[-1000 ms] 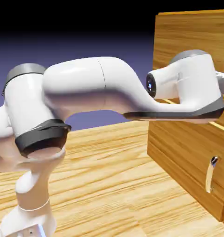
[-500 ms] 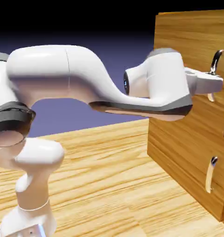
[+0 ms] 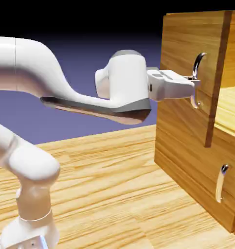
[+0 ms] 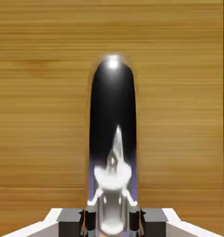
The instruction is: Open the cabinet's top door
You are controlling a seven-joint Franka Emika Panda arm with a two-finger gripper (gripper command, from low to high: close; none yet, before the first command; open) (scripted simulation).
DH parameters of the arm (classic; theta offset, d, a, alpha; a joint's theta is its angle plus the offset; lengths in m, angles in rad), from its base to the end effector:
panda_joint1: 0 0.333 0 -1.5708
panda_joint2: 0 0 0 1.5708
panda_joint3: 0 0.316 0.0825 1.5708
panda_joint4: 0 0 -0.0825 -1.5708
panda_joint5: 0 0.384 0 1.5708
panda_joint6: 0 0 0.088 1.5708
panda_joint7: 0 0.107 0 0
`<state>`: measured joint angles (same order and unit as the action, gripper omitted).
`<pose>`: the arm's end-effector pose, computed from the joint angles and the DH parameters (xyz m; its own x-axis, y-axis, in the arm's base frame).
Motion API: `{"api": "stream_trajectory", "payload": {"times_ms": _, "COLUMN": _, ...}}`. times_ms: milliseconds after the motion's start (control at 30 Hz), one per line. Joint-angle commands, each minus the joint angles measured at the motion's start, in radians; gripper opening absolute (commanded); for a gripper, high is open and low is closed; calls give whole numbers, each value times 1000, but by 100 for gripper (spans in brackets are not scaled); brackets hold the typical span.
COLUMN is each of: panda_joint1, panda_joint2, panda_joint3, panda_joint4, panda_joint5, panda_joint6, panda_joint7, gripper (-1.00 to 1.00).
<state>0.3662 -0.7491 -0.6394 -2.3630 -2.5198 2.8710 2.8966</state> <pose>0.3740 -0.1271 0.5858 -0.2115 -0.6733 0.7085 -0.2117 -0.6762 -0.7057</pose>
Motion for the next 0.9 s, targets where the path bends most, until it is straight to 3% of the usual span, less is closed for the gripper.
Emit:
{"api": "stream_trajectory", "payload": {"times_ms": 0, "panda_joint1": -36, "panda_joint2": -5, "panda_joint3": 31, "panda_joint4": -17, "panda_joint5": 16, "panda_joint6": -3, "panda_joint7": 2, "gripper": -100}}
{"api": "stream_trajectory", "payload": {"times_ms": 467, "panda_joint1": -491, "panda_joint2": -256, "panda_joint3": 464, "panda_joint4": -308, "panda_joint5": 494, "panda_joint6": -53, "panda_joint7": -219, "gripper": -100}}
{"api": "stream_trajectory", "payload": {"times_ms": 867, "panda_joint1": -539, "panda_joint2": -545, "panda_joint3": 694, "panda_joint4": -493, "panda_joint5": 1016, "panda_joint6": -232, "panda_joint7": -557, "gripper": -100}}
